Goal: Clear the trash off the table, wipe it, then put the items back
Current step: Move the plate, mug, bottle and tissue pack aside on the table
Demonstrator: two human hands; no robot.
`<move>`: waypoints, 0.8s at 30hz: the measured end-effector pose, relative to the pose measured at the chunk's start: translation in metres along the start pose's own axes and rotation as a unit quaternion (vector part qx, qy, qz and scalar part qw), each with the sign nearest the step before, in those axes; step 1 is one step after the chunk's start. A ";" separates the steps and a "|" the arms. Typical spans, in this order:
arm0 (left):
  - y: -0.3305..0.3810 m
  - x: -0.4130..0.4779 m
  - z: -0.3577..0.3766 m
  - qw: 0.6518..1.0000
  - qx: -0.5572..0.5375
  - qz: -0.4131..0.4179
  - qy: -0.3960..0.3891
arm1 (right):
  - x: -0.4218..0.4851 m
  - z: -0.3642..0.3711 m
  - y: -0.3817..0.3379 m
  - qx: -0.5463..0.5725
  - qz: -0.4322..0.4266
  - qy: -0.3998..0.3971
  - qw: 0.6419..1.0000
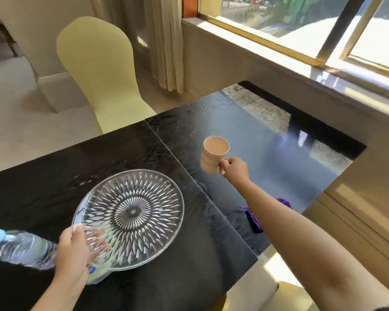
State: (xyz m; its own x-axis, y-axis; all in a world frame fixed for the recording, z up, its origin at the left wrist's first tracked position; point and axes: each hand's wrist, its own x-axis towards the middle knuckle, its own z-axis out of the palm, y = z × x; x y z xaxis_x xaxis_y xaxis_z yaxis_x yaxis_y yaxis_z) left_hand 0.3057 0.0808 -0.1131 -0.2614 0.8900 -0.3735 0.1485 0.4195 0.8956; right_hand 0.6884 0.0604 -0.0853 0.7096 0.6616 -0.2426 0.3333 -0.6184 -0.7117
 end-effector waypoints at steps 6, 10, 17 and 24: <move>-0.020 -0.030 0.053 0.998 -0.050 -0.044 -0.015 | 0.065 0.027 0.031 -0.002 -0.006 -0.046 0.999; -0.027 -0.039 0.086 0.995 -0.064 -0.063 -0.031 | 0.089 0.041 0.043 -0.009 0.000 -0.075 0.997; -0.033 -0.046 0.122 0.994 -0.050 -0.086 -0.044 | 0.107 0.057 0.057 0.021 -0.011 -0.091 0.996; -0.043 -0.043 0.142 0.990 -0.064 -0.121 -0.040 | 0.094 0.037 0.062 0.065 -0.059 -0.055 0.995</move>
State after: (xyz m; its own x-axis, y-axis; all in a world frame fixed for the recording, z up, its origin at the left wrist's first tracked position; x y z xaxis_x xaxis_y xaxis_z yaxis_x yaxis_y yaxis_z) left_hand 0.4463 0.0503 -0.1697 -0.1974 0.7792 -0.5949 -0.0337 0.6011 0.7984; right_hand 0.7529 0.0998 -0.1769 0.5958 0.7727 -0.2189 0.3216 -0.4793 -0.8166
